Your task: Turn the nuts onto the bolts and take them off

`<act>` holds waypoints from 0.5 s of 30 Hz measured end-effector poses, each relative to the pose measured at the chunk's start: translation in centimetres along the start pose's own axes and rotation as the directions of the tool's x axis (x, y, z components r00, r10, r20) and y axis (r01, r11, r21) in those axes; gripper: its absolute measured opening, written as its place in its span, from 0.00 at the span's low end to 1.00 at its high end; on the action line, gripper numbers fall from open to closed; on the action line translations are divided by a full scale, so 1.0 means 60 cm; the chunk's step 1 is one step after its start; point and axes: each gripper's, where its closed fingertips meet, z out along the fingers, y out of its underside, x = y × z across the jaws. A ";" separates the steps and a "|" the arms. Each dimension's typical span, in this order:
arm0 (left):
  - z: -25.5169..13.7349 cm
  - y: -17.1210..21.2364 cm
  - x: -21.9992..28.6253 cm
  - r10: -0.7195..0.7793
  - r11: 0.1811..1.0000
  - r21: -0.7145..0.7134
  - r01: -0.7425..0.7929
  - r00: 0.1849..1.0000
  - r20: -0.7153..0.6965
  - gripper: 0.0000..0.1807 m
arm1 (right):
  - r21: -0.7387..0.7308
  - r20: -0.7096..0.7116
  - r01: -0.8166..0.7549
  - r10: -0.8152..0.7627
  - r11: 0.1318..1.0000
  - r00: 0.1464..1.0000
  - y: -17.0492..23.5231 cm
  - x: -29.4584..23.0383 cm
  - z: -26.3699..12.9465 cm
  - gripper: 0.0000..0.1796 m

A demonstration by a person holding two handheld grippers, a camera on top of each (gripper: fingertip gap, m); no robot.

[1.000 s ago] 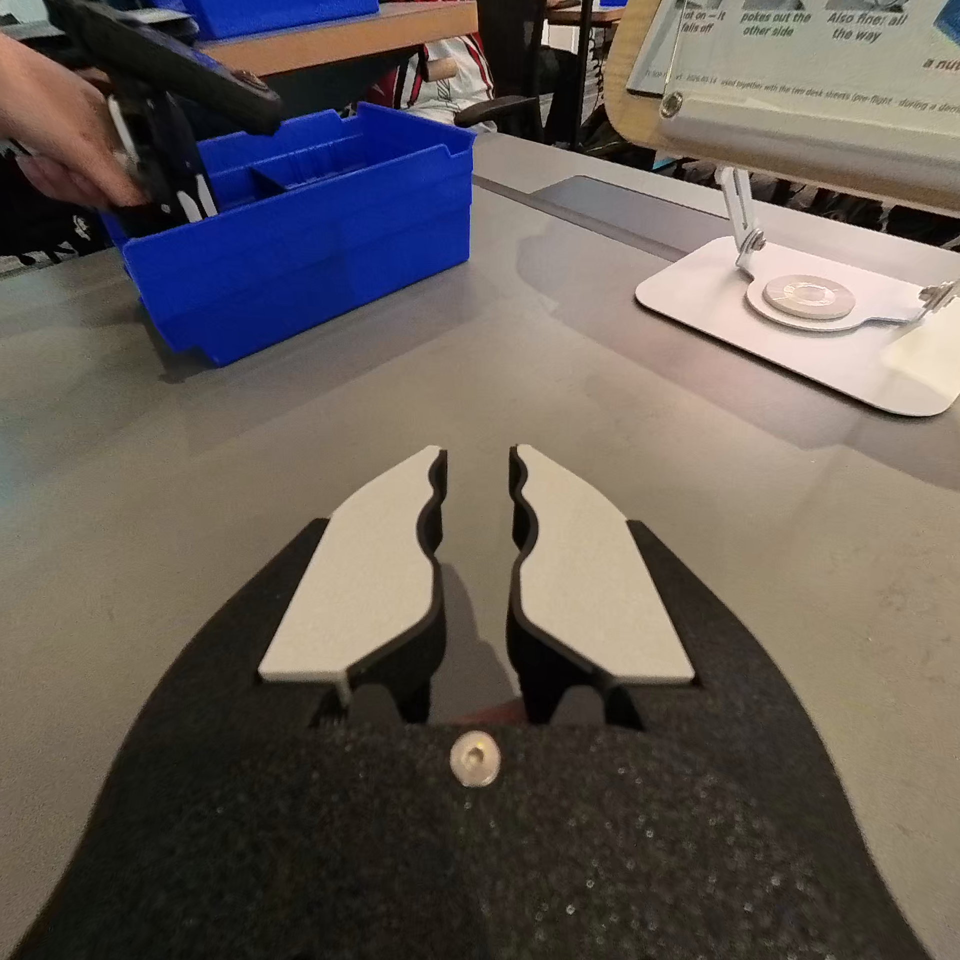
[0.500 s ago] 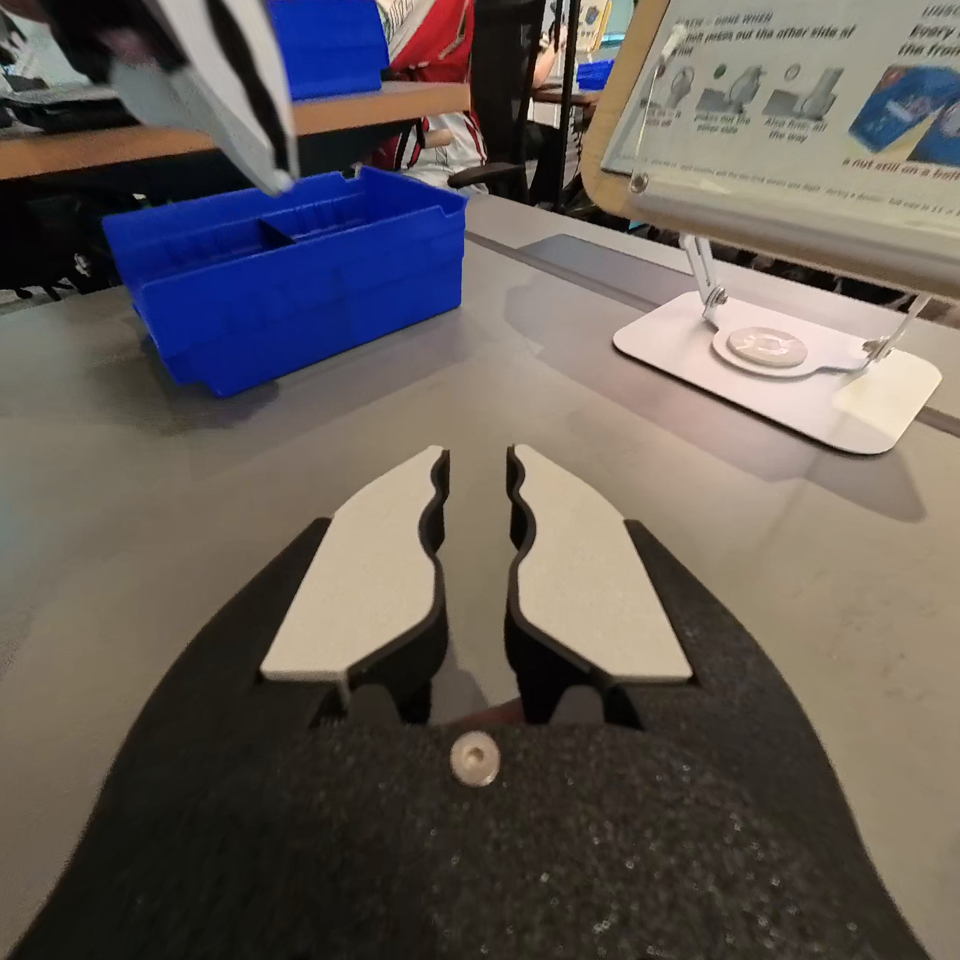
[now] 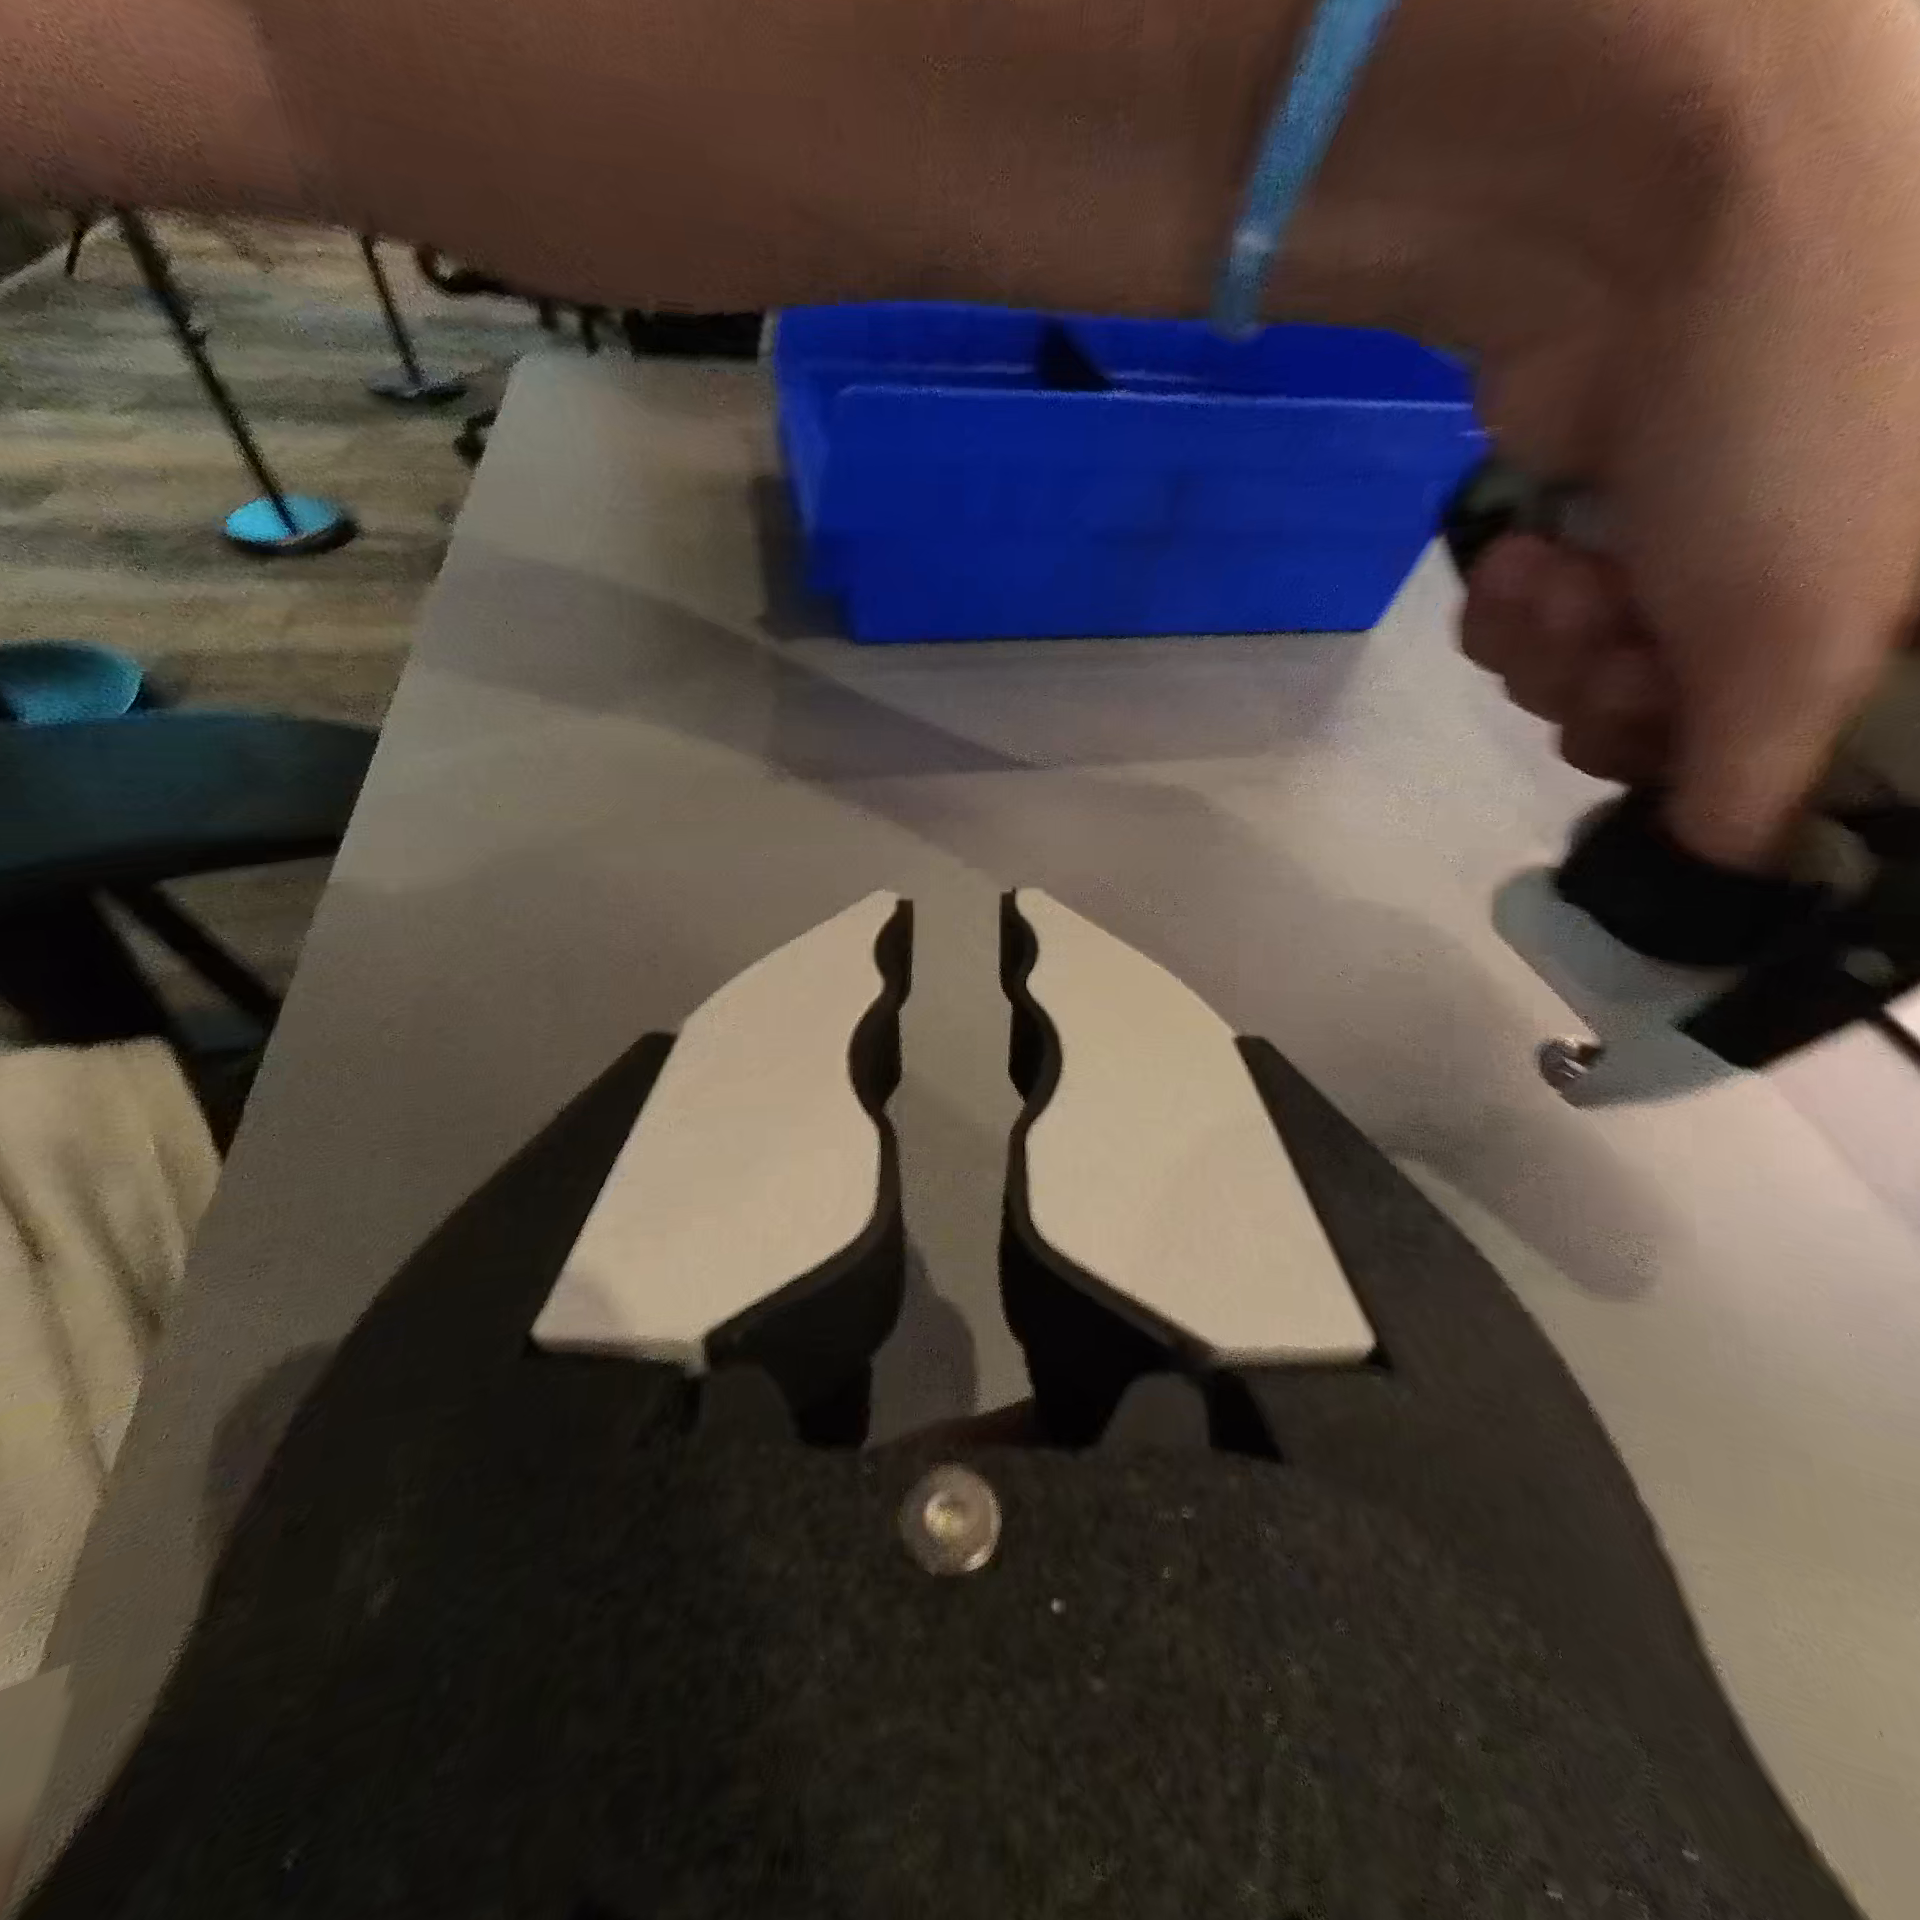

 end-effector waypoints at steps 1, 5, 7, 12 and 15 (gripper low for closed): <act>0.006 -0.004 -0.003 0.001 1.000 -0.006 -0.001 1.000 -0.001 0.10 | -0.023 0.017 0.025 -0.025 0.999 1.000 0.006 -0.009 0.005 0.09; 0.018 -0.017 -0.008 -0.003 1.000 -0.006 0.003 1.000 -0.014 0.10 | -0.085 0.040 0.062 -0.059 0.994 0.997 0.026 -0.021 0.016 0.09; 0.018 -0.024 -0.011 -0.002 1.000 0.004 0.002 1.000 -0.013 0.10 | -0.087 0.044 0.047 -0.043 0.995 0.998 0.026 -0.020 0.016 0.08; 0.027 -0.027 -0.015 -0.008 1.000 -0.003 0.008 1.000 -0.020 0.10 | -0.067 0.048 0.022 -0.018 0.998 0.999 0.020 -0.018 0.011 0.08; 0.027 -0.029 -0.015 -0.015 1.000 0.007 0.015 0.999 -0.036 0.10 | -0.079 0.046 0.024 -0.020 0.997 0.999 0.025 -0.017 0.012 0.08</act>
